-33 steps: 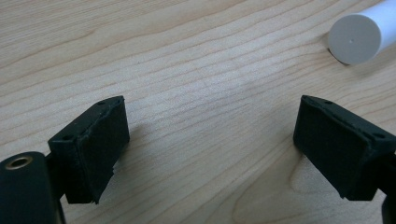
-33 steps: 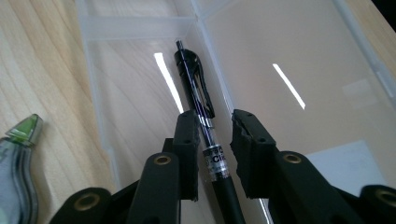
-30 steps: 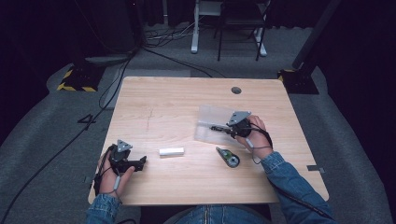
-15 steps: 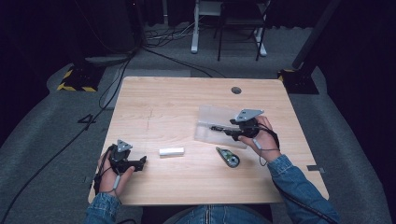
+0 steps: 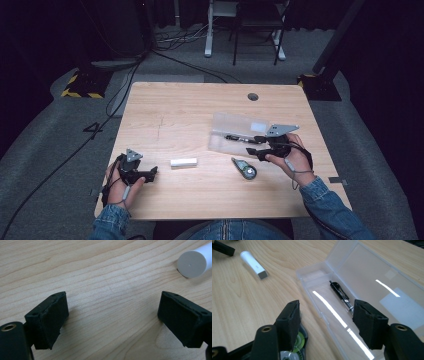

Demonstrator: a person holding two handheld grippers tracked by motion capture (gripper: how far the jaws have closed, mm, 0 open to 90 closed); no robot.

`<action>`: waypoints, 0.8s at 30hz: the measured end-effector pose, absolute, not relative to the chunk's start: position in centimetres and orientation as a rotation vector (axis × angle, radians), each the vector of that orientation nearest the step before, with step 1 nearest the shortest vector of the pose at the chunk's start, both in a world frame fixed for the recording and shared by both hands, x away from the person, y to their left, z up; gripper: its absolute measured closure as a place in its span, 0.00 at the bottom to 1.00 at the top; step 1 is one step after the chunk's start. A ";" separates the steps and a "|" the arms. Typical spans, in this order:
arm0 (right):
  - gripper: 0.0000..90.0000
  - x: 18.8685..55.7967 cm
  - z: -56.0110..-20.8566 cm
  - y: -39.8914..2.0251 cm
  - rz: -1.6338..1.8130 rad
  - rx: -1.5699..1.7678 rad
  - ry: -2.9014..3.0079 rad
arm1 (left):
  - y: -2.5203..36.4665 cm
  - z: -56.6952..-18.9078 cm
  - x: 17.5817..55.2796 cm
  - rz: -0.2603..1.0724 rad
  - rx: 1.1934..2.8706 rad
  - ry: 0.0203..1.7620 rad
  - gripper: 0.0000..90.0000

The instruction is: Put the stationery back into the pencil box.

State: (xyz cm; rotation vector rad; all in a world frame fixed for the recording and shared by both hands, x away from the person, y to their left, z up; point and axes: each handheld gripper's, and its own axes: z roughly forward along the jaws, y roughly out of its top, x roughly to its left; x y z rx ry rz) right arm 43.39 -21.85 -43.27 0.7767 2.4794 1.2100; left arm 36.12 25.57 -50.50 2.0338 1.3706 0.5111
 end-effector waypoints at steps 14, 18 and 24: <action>0.40 39.5 -43.5 -22.5 1.216 0.843 2.510 | 25.4 -50.5 36.3 0.509 2.035 1.372 0.10; 0.39 38.8 -43.9 -22.4 1.192 0.848 2.539 | 25.3 -50.5 36.4 0.506 2.037 1.374 0.09; 0.39 38.0 -44.4 -22.4 1.165 0.871 2.573 | 25.3 -50.5 36.4 0.506 2.037 1.374 0.09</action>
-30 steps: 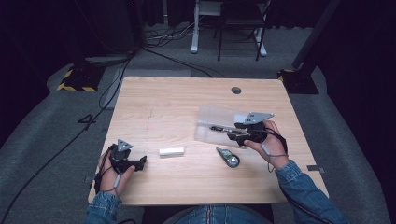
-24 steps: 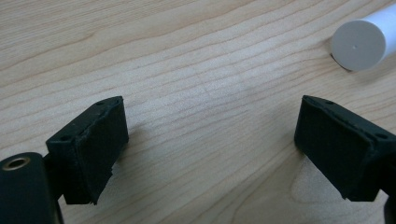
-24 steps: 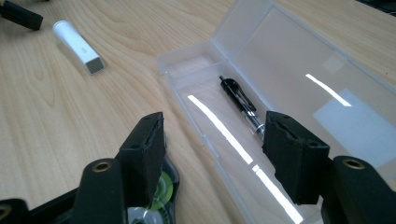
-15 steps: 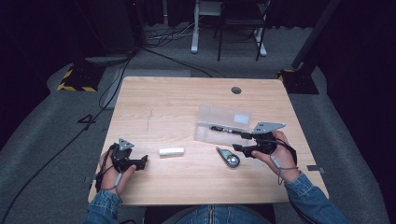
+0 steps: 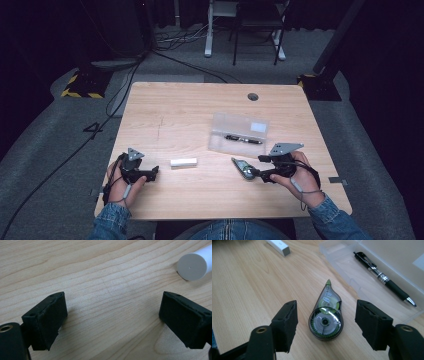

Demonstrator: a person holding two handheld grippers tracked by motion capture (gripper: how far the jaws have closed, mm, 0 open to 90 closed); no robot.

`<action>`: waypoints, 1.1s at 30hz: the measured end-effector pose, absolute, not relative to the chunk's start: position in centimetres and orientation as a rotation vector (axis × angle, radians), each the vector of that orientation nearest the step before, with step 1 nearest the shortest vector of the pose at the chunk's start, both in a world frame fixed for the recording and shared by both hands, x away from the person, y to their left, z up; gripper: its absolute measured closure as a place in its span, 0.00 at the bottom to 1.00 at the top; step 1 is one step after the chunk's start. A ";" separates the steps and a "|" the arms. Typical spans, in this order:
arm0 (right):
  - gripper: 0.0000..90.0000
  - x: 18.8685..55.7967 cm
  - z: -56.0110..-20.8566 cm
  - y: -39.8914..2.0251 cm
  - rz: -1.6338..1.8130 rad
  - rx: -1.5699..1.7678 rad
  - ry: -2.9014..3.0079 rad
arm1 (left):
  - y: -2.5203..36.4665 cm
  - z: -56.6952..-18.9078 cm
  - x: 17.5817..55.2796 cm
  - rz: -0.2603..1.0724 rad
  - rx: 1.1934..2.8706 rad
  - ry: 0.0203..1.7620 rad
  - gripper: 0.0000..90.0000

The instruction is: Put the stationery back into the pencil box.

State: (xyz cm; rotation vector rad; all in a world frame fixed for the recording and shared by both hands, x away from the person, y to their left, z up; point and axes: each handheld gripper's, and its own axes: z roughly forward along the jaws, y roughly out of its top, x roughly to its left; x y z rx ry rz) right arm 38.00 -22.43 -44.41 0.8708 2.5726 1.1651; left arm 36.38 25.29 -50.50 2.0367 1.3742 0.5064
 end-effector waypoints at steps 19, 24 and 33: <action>0.34 38.4 -47.1 -22.0 1.051 0.926 2.664 | 25.3 -50.5 36.4 0.507 2.037 1.374 0.09; 0.34 38.7 -47.4 -21.9 1.028 0.946 2.656 | 25.3 -50.5 36.4 0.507 2.036 1.374 0.09; 0.32 39.0 -48.0 -21.2 1.022 0.925 2.648 | 25.3 -50.5 36.4 0.508 2.036 1.374 0.09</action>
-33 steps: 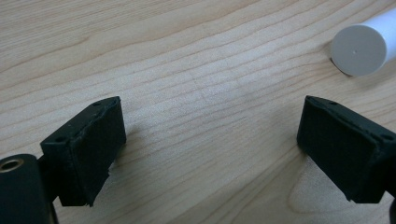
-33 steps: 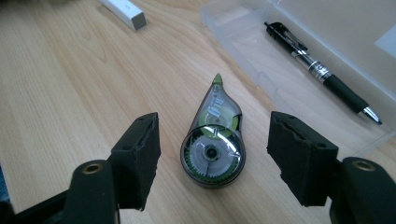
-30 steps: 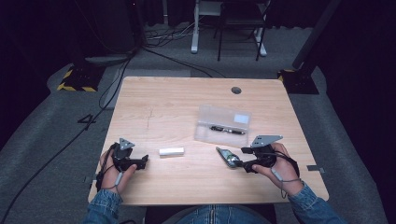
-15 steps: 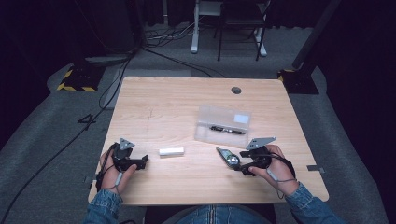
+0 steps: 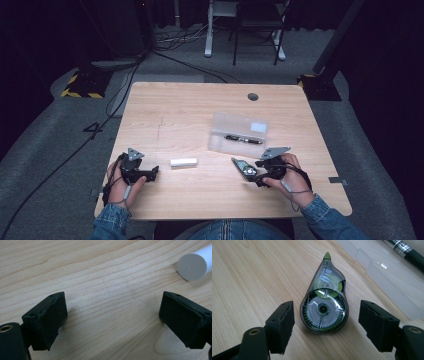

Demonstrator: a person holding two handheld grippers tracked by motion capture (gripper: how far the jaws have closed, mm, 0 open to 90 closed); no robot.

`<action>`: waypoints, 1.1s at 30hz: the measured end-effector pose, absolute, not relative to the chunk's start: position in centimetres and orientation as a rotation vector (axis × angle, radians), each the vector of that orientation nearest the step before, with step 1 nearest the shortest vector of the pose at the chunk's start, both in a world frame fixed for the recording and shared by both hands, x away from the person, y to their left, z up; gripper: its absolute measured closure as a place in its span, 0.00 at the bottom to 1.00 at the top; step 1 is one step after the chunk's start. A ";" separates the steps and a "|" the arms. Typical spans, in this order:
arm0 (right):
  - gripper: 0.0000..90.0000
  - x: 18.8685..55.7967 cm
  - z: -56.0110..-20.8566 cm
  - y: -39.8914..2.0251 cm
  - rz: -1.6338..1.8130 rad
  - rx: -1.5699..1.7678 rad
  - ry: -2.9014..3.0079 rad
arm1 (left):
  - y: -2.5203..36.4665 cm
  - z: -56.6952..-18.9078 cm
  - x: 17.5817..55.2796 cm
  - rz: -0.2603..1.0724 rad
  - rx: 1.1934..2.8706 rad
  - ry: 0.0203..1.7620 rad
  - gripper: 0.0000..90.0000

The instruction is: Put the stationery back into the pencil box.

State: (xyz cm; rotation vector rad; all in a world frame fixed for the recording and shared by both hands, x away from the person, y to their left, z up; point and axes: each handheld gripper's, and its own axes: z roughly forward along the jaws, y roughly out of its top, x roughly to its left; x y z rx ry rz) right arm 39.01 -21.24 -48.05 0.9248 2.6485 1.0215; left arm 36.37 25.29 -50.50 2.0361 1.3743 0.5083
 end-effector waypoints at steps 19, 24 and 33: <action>0.32 39.5 -49.1 -19.9 0.994 0.871 2.643 | 25.3 -50.5 36.1 0.511 2.034 1.376 0.09; 0.32 39.4 -49.1 -19.7 0.972 0.838 2.635 | 25.3 -50.5 36.1 0.512 2.034 1.376 0.09; 0.46 39.3 -49.0 -19.7 0.974 0.813 2.642 | 25.3 -50.5 36.1 0.512 2.034 1.376 0.09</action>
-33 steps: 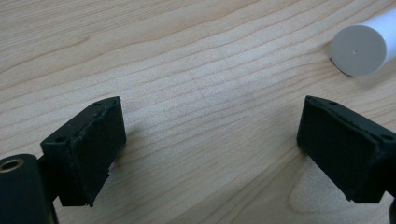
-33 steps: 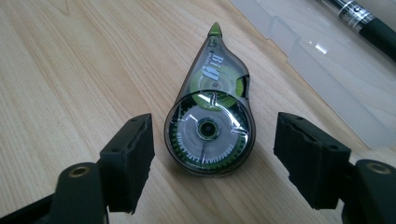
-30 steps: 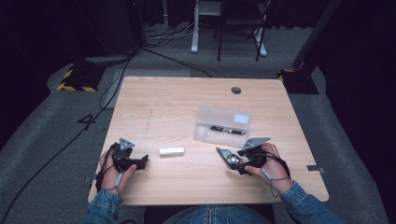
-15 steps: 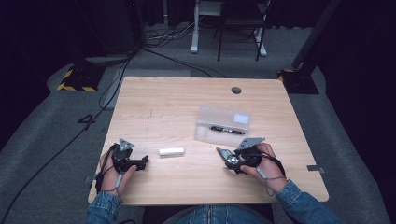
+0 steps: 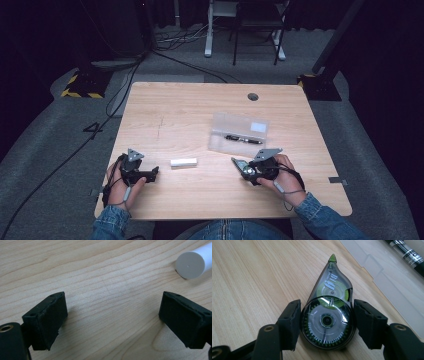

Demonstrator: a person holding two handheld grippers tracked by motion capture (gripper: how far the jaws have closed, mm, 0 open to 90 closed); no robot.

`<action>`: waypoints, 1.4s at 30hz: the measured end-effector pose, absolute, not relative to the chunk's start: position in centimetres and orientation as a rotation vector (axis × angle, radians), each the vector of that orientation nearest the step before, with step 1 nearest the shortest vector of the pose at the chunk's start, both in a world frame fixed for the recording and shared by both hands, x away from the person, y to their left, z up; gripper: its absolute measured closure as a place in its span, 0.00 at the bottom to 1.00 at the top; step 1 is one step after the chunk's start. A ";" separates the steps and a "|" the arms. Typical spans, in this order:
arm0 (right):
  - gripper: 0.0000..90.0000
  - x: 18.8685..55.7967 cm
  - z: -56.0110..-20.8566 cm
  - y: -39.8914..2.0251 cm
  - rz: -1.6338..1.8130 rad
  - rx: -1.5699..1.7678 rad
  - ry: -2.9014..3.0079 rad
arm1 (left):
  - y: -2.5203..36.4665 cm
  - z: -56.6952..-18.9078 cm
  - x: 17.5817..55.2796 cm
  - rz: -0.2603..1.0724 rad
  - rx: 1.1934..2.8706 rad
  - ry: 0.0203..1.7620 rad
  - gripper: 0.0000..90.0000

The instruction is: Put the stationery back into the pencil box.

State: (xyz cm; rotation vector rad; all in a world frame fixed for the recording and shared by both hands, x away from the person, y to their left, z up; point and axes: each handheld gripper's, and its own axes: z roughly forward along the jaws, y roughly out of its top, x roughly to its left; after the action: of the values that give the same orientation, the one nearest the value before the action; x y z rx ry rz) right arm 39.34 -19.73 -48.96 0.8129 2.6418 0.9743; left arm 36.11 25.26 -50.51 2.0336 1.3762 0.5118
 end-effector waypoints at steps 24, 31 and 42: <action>0.47 39.2 -47.9 -19.9 0.984 0.674 2.660 | 25.3 -50.5 36.1 0.512 2.034 1.376 0.09; 0.47 39.4 -46.7 -20.1 1.013 0.643 2.659 | 25.3 -50.5 36.1 0.512 2.034 1.376 0.09; 0.47 40.5 -44.7 -20.7 1.048 0.619 2.630 | 25.3 -50.5 36.1 0.512 2.034 1.376 0.09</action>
State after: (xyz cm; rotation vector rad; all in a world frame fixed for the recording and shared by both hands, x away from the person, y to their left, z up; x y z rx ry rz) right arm 40.46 -20.66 -44.65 0.6195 2.6300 1.0476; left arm 36.11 25.26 -50.51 2.0336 1.3765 0.5120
